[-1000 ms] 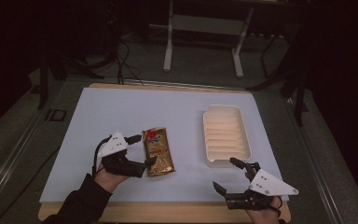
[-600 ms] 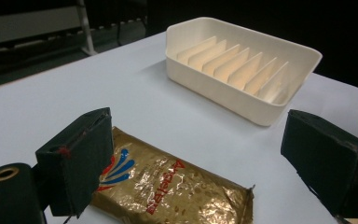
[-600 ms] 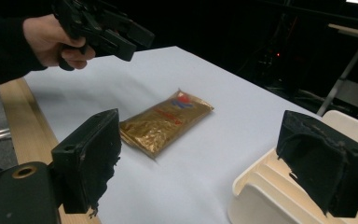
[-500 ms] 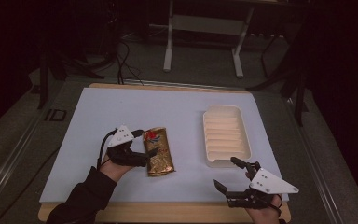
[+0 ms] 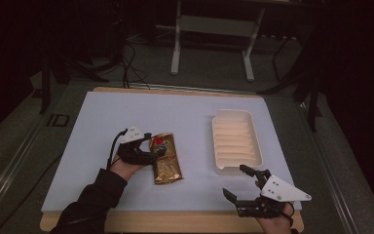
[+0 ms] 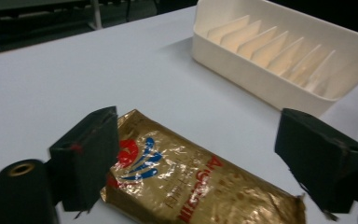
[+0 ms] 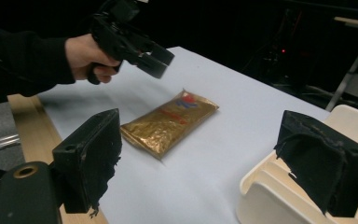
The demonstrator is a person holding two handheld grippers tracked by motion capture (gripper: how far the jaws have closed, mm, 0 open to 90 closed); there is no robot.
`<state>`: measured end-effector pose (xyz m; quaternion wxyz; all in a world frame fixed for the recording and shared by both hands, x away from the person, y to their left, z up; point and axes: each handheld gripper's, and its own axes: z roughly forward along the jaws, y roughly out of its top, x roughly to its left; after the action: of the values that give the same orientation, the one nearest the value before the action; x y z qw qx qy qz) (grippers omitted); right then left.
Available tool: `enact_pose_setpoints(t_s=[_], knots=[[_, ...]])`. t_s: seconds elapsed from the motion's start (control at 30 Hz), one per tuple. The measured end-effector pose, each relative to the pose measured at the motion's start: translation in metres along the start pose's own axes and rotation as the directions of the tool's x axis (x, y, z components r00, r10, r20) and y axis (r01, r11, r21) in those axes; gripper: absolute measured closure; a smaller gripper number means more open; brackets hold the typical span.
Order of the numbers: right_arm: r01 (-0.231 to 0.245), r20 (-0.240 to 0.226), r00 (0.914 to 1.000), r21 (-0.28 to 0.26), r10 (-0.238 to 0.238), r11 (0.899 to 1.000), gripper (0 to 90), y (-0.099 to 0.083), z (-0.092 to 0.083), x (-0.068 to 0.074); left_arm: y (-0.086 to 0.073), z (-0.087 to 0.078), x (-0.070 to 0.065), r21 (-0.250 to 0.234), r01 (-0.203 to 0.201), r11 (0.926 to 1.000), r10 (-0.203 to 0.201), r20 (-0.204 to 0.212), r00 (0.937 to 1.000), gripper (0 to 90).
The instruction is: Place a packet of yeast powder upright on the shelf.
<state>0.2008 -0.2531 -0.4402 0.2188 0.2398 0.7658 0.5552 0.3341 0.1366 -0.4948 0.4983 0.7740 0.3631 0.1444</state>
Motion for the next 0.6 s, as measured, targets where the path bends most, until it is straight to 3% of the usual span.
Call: enact_pose_setpoints(t_s=[0.33, 0.6], knots=[[-0.003, -0.013, 0.9999, 0.011, 0.003, 1.0, 14.5, -0.002, 0.002, 0.0, -0.004, 0.019, 0.026, 0.019, 0.034, 0.9993, -0.032, -0.074, 0.9968, 24.5], [-0.004, -0.022, 0.9998, 0.025, 0.004, 1.0, 14.5, -0.004, 0.005, 0.0, -0.004, 0.03, 0.049, 0.033, 0.054, 0.998, -0.051, -0.101, 0.9936, 35.5]])
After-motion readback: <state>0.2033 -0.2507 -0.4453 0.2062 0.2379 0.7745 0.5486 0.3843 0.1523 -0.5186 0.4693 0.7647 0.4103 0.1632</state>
